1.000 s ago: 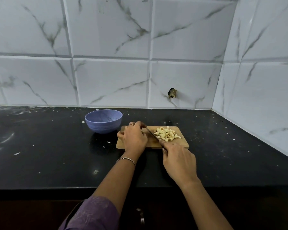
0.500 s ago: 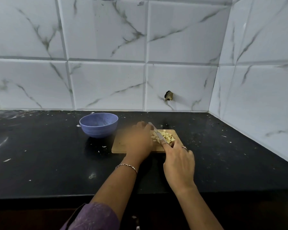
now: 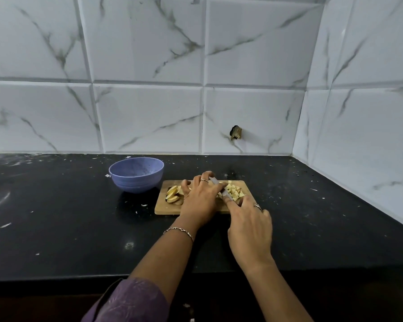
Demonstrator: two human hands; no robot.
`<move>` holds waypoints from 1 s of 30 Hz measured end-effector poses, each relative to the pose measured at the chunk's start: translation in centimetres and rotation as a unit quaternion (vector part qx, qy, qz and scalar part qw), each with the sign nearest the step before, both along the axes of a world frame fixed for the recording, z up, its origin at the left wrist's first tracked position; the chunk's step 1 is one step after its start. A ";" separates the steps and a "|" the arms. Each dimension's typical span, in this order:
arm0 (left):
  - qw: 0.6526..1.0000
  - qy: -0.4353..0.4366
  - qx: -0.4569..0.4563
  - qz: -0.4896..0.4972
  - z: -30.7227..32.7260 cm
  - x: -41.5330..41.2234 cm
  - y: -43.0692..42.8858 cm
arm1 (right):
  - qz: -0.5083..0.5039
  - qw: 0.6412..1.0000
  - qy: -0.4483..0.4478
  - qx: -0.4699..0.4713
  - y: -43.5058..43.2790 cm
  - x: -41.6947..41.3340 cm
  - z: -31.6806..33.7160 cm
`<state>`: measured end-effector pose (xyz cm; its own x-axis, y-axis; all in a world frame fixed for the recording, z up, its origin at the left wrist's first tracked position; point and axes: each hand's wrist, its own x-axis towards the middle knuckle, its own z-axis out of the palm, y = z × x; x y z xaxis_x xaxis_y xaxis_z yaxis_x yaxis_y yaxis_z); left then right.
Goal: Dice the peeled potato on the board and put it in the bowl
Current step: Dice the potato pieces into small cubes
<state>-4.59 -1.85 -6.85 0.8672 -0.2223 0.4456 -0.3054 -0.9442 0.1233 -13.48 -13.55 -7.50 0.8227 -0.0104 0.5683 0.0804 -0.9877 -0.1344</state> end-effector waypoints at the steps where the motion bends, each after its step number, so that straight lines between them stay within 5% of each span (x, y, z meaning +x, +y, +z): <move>1: 1.000 -0.001 -0.010 0.009 0.0 0.0 0.0 | -0.004 1.000 -0.010 0.001 0.0 0.0 0.0; 9: 0.956 -0.043 -0.211 0.200 0.7 -1.4 3.0 | 0.024 1.000 -0.016 0.010 0.3 0.6 -0.6; 20: 0.968 -0.023 -0.057 0.243 -0.1 -3.2 2.9 | 0.019 0.999 0.020 0.029 -0.1 -0.1 -0.5; 30: 0.986 -0.003 -0.065 0.155 -0.1 -2.6 2.6 | 0.062 0.996 0.023 0.068 0.2 -0.4 -0.2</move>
<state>-7.16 0.71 -6.93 0.8818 0.1118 0.4582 -0.0065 -0.9685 0.2488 -13.90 -13.31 -7.74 0.8471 0.0185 0.5311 0.1909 -0.9433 -0.2717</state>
